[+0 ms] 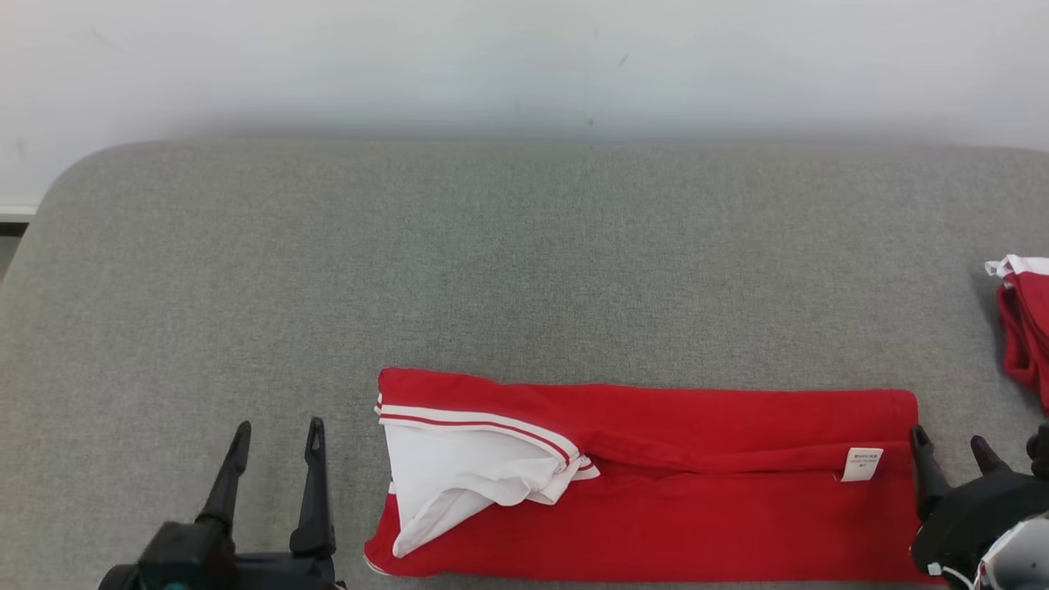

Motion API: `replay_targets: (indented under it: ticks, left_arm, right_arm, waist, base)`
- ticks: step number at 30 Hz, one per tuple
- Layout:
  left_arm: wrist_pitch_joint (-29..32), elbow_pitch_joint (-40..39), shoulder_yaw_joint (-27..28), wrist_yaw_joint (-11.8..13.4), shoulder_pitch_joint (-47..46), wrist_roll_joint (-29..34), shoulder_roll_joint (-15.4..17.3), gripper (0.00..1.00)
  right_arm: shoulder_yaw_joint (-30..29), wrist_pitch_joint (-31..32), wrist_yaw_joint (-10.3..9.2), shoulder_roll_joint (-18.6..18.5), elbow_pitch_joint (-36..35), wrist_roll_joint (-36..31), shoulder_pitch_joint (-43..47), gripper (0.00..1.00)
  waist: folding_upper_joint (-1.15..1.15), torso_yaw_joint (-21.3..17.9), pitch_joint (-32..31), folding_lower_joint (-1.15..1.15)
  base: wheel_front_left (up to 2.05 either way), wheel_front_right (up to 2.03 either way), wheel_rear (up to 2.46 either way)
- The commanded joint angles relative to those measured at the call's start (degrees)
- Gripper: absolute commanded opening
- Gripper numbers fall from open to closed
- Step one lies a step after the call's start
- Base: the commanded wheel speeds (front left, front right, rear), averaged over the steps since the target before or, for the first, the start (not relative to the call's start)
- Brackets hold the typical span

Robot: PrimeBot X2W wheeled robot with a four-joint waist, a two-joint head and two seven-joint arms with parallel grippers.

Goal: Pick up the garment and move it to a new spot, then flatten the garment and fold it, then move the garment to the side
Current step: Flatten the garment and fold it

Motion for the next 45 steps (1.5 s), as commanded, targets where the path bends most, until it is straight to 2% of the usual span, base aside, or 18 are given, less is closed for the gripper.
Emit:
replay_targets:
  ticks: [1,7,11,16,20,23,27,34,40,45]
  left_arm:
    - [-0.1,-1.2,2.5,-0.2,2.4,5.4,-1.9,1.00]
    - [-0.1,-2.9,9.7,-1.6,6.4,16.8,-7.6,1.00]
    - [-0.1,-3.2,13.1,-3.3,8.1,19.8,-10.9,1.00]
    - [-0.2,-1.2,17.1,-9.6,10.2,21.1,-15.6,1.00]
    - [-0.2,-0.1,20.2,-14.8,10.5,21.4,-17.9,1.00]
    - [-0.2,0.2,22.5,-17.9,10.3,21.7,-19.0,1.00]
    - [-0.2,0.7,24.6,-20.7,10.0,23.2,-19.9,1.00]
    - [-0.2,1.6,25.9,-22.7,9.1,24.9,-20.6,1.00]
    - [-0.2,2.6,26.0,-23.4,8.3,24.6,-20.7,1.00]
    - [-0.2,2.9,25.5,-23.5,7.6,23.9,-20.7,1.00]
  right_arm:
    - [-0.9,-2.6,-0.16,1.8,-0.5,0.3,1.1,1.00]
    - [-2.1,-9.5,-0.16,4.0,0.7,1.4,2.1,1.00]
    - [-2.3,-11.4,-0.16,4.1,1.9,1.9,2.3,1.00]
    - [-1.6,-11.9,-0.16,4.2,5.3,2.6,1.8,1.00]
    - [-2.0,-10.1,-0.16,4.2,7.1,1.3,0.4,1.00]
    - [-2.4,-8.7,-0.16,4.2,7.7,0.4,-0.7,1.00]
    - [-3.3,-6.7,-0.16,4.2,8.5,-0.2,-2.4,1.00]
    - [-5.2,-4.4,-0.16,3.9,9.4,-1.8,-5.5,1.00]
    - [-4.4,-0.2,-0.16,2.6,11.5,-3.6,-7.5,1.00]
    - [-3.0,5.7,-0.16,2.2,14.5,-2.9,-8.6,1.00]
  waist:
    - [0.00,0.0,-0.9,0.00]
    - [0.00,-0.7,-2.4,0.00]
    - [0.00,-1.2,-2.9,0.00]
    - [0.00,-1.7,-2.9,0.00]
    - [0.00,-1.8,-2.4,0.00]
    - [0.00,-1.7,-1.9,0.00]
    - [0.00,-1.5,-1.1,0.00]
    - [0.00,-0.9,0.6,0.00]
    - [0.00,-0.7,2.1,0.00]
    - [0.00,-0.3,2.9,0.00]
  base:
    - [0.00,0.00,0.00]
    - [0.00,0.00,0.00]
    - [0.00,0.00,0.00]
    - [0.00,0.00,0.00]
    - [0.00,0.00,0.00]
    - [0.00,0.00,0.00]
    - [0.00,0.00,0.00]
    - [0.00,0.00,0.00]
    - [0.00,0.00,0.00]
    - [0.00,0.00,0.00]
